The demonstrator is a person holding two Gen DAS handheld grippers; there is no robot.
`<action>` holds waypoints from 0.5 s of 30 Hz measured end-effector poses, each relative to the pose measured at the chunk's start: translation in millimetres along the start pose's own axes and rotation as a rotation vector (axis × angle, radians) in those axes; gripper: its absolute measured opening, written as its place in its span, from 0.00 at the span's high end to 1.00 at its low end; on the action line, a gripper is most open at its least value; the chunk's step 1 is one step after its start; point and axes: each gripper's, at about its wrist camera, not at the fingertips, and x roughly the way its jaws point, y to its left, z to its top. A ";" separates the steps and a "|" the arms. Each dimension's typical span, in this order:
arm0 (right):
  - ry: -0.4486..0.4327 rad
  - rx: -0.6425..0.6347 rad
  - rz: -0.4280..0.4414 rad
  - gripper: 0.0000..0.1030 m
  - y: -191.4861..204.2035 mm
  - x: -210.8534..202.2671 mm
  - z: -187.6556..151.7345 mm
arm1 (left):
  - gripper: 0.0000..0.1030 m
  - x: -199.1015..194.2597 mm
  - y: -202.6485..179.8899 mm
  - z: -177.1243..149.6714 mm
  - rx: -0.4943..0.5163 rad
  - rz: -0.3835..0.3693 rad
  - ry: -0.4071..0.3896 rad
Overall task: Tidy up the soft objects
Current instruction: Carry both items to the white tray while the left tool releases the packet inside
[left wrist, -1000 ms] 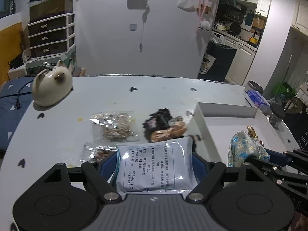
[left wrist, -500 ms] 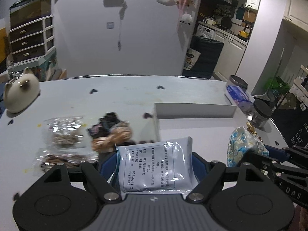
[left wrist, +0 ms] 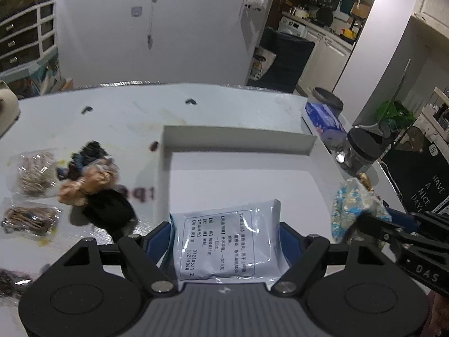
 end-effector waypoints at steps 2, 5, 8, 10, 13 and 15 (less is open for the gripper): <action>0.010 0.009 -0.008 0.68 -12.3 1.3 -1.8 | 0.22 13.7 -5.6 -0.1 -0.006 -0.001 0.029; 0.032 0.028 -0.023 0.67 -29.2 4.3 -6.0 | 0.22 31.3 -10.2 -1.7 -0.017 0.006 0.068; 0.053 0.039 -0.026 0.67 -41.0 8.9 -10.2 | 0.22 47.6 -10.1 -4.0 -0.026 0.030 0.103; 0.070 0.041 -0.025 0.67 -48.0 12.8 -12.8 | 0.22 58.2 -8.4 -6.1 -0.033 0.049 0.129; 0.099 0.046 -0.020 0.67 -55.5 20.0 -15.1 | 0.22 67.8 -5.7 -9.1 -0.037 0.077 0.156; 0.114 0.045 -0.015 0.67 -58.4 24.8 -16.2 | 0.22 73.0 -5.1 -10.8 -0.042 0.092 0.170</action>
